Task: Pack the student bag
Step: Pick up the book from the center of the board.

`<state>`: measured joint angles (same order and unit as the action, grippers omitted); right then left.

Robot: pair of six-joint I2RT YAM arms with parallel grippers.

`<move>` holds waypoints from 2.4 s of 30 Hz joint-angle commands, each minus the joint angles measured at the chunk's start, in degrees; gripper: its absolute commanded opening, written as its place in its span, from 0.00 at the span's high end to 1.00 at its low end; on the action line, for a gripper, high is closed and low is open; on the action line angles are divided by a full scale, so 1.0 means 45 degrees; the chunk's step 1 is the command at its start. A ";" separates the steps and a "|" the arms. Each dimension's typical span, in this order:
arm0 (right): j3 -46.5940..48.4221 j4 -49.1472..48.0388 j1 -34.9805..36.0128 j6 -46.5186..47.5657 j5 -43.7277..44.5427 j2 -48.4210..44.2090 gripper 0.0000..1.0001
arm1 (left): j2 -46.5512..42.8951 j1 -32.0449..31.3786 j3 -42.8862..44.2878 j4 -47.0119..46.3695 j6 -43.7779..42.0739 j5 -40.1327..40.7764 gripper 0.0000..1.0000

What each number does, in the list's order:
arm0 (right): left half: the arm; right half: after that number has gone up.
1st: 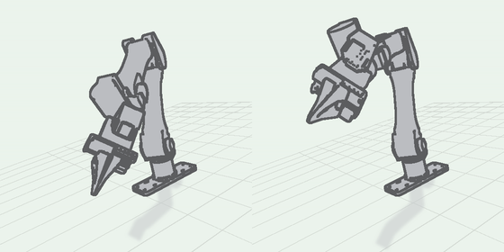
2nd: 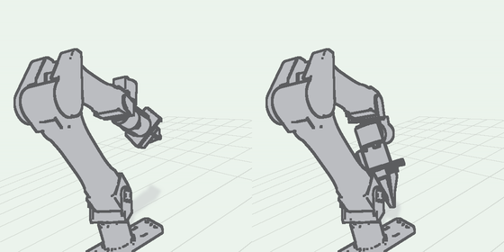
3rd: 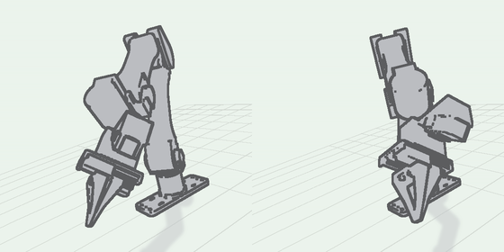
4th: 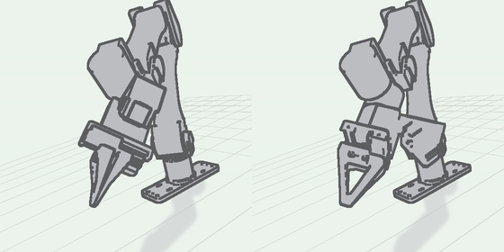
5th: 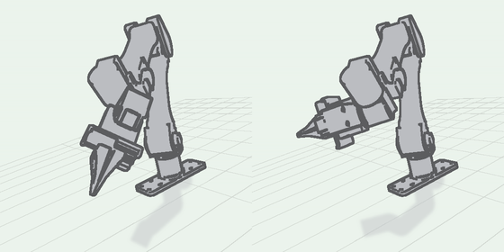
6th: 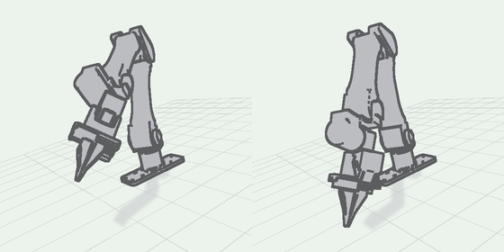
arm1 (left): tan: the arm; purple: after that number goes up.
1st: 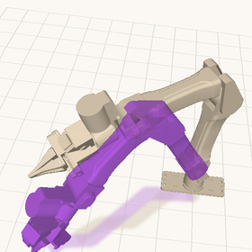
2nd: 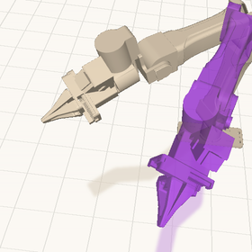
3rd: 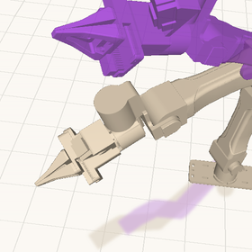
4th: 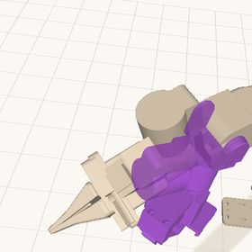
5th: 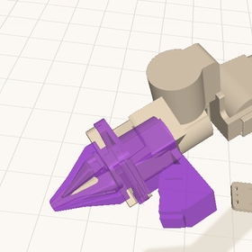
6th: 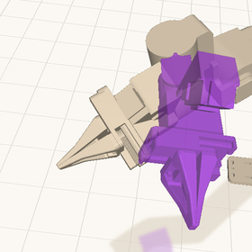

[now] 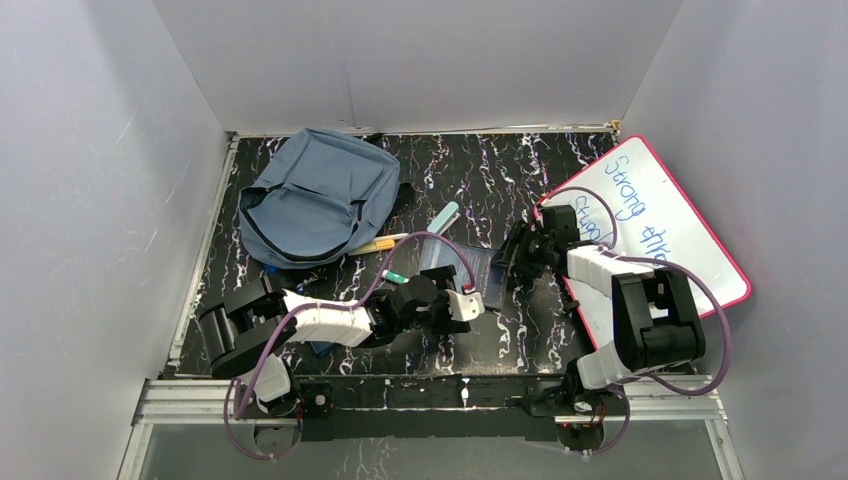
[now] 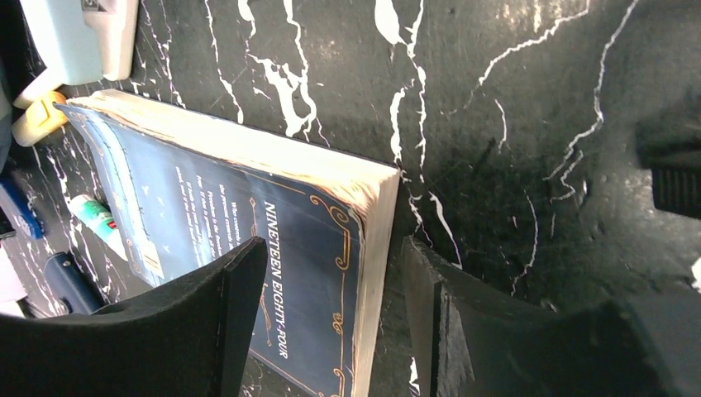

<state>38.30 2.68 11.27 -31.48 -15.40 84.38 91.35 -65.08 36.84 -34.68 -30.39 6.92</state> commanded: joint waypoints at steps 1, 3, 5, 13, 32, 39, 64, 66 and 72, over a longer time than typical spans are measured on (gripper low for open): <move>0.0387 -0.0487 -0.0036 0.0261 -0.0116 0.0522 0.32 | -0.0612 -0.0118 -0.0042 -0.0341 0.0163 0.0123 0.13; 0.0473 -0.0480 -0.0039 0.0376 0.0112 0.0750 0.35 | -0.0626 -0.0137 -0.0075 -0.0323 0.0171 0.0139 0.14; 0.0575 -0.0362 -0.0039 0.0521 0.0322 0.0962 0.44 | -0.0647 -0.0147 -0.0068 -0.0309 0.0172 0.0161 0.14; 0.0551 -0.0115 -0.0032 0.0693 0.0038 0.0855 0.99 | -0.0570 -0.0186 -0.0083 -0.0307 -0.0158 0.0236 0.13; 0.1840 0.2797 -0.0059 0.0591 -0.0407 -0.0906 1.00 | 0.0903 -0.0594 0.0542 -0.0658 -0.2913 0.0538 0.08; 0.2264 0.3195 -0.0062 0.0573 -0.0664 -0.0988 1.00 | 0.1486 -0.0987 0.0635 -0.0777 -0.3990 0.0693 0.07; 0.2638 0.2961 -0.0055 0.1449 -0.1772 -0.2130 1.00 | 0.1614 -0.1328 0.0253 -0.3552 -0.4334 0.2332 0.09; 0.2168 0.2350 -0.0062 0.1898 -0.2082 -0.2372 1.00 | 0.0481 -0.1319 0.0128 -0.3246 -0.3368 0.2068 0.09; 0.0735 0.0293 -0.0061 0.2835 -0.2932 -0.3248 1.00 | -0.2951 0.0717 0.2006 0.2611 0.0331 -0.3748 0.14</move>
<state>44.23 11.88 10.94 -23.29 -24.12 72.77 87.77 -68.82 38.72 -36.93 -42.57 8.84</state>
